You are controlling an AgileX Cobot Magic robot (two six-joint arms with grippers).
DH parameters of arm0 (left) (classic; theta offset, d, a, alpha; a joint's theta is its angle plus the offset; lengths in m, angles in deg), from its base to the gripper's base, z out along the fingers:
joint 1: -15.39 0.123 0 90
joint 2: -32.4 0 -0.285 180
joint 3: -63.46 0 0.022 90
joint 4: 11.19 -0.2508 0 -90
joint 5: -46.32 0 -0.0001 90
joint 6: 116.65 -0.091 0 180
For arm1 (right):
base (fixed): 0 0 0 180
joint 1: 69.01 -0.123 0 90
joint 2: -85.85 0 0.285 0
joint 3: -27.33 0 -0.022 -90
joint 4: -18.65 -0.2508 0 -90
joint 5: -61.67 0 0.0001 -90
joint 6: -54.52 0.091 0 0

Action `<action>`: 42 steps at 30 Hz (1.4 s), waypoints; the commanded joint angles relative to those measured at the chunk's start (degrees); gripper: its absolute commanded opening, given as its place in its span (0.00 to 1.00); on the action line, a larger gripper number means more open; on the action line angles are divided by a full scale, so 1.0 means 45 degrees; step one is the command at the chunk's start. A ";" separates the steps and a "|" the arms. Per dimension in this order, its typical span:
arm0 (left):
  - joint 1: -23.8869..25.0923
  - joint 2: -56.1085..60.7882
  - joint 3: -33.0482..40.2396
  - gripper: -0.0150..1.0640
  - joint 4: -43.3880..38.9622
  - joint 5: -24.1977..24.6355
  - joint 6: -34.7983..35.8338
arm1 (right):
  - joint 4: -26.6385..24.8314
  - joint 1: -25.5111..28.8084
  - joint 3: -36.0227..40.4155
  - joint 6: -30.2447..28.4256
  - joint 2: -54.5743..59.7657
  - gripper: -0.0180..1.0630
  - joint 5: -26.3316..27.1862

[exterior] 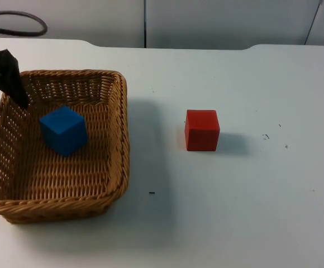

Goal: Pick up the basket with the left hand and place the blue cube into the basket with the right hand.

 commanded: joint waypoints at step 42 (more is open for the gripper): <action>-0.0018 2.1017 0.9655 0.99 -0.0745 -0.1159 0.0940 | 0.0806 -0.0054 0.3419 -0.0336 -0.4114 0.83 -0.0065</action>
